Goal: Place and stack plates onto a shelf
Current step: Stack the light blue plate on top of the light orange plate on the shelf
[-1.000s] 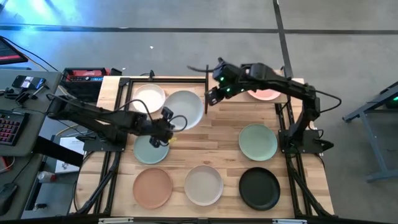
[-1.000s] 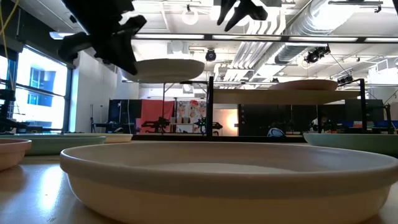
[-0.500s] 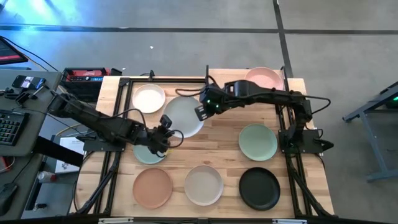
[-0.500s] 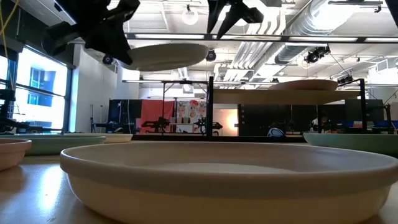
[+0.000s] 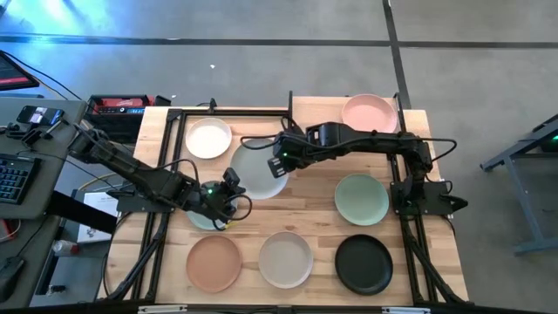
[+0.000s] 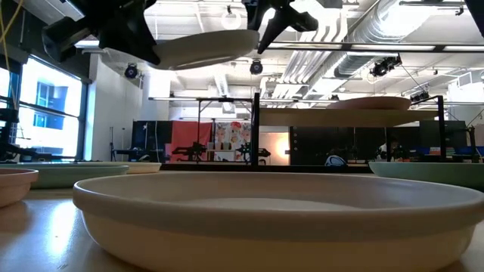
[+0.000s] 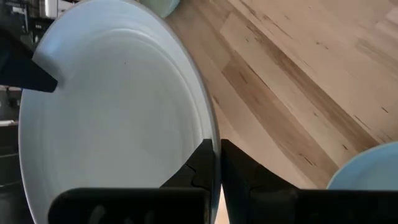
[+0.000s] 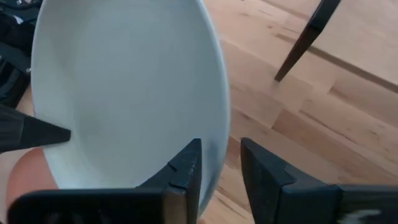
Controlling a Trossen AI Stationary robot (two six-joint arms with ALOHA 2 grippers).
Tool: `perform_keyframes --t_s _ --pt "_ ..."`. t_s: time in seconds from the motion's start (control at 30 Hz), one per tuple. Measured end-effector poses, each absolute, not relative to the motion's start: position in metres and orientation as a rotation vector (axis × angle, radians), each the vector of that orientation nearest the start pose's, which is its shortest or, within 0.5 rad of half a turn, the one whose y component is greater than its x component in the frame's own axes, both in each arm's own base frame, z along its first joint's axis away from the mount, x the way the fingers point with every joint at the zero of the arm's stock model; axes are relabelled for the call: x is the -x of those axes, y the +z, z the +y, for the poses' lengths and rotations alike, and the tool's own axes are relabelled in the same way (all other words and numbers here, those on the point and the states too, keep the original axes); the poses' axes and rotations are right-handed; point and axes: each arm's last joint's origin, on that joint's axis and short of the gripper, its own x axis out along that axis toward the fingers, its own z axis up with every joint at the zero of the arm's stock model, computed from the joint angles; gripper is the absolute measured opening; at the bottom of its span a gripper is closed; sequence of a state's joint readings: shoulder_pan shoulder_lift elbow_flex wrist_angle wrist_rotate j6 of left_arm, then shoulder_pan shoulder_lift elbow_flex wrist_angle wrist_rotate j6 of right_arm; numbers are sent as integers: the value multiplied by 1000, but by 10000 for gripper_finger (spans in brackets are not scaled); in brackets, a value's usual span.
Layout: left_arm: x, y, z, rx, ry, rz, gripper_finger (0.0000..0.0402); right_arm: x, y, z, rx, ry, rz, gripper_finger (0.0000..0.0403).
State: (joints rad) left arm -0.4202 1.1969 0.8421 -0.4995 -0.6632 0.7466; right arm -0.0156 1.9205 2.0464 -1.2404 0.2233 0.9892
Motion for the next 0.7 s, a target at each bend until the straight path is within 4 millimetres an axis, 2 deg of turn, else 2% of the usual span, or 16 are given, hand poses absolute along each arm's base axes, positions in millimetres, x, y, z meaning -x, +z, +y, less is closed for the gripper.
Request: perform_keyframes --t_s 0.2,0.5,0.7 --pt "-221 252 -79 -1162 -63 806 5 -388 356 -12 -750 -710 914 9" --pt "-221 252 -77 -1157 -54 809 19 -388 356 -14 -764 -716 911 5" --pt "-222 252 -77 -1059 -41 807 45 -387 355 -14 -785 -729 917 2"
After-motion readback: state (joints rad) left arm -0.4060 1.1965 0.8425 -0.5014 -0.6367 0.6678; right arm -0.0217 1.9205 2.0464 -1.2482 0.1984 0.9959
